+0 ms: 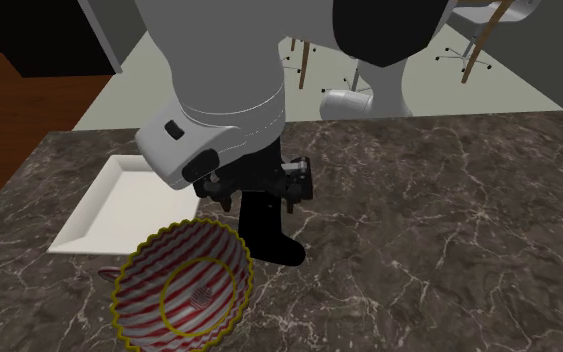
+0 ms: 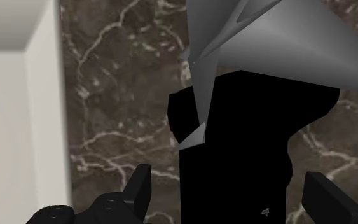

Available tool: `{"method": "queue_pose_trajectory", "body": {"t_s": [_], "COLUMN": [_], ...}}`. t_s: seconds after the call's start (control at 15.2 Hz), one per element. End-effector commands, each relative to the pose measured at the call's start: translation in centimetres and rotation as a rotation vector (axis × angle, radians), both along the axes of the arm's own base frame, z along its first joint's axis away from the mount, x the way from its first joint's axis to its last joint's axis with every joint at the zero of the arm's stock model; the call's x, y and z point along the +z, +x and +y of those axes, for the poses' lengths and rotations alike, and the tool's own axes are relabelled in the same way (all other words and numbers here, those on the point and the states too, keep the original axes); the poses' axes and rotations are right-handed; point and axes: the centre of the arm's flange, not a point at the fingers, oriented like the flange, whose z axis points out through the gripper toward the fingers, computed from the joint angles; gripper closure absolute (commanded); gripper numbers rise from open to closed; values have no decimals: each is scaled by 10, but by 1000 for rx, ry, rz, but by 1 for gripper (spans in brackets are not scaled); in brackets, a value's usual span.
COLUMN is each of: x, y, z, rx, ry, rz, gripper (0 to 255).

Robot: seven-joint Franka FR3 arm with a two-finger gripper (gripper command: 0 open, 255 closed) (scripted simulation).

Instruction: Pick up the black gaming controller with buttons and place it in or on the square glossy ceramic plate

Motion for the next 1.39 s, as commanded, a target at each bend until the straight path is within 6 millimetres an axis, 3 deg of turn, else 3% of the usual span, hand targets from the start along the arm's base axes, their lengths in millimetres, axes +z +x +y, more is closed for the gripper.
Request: {"method": "queue_pose_trajectory", "body": {"t_s": [0.0,0.13,0.2,0.79,1.32], "x": [-1,-1,-1,-1,42], "y": [0,0,0,0,0], "z": [0,0,0,0,0], "rx": [0,0,0,0,0], "ry": [0,0,0,0,0], "rz": [0,0,0,0,0], "gripper": [0,0,255,255,255]}}
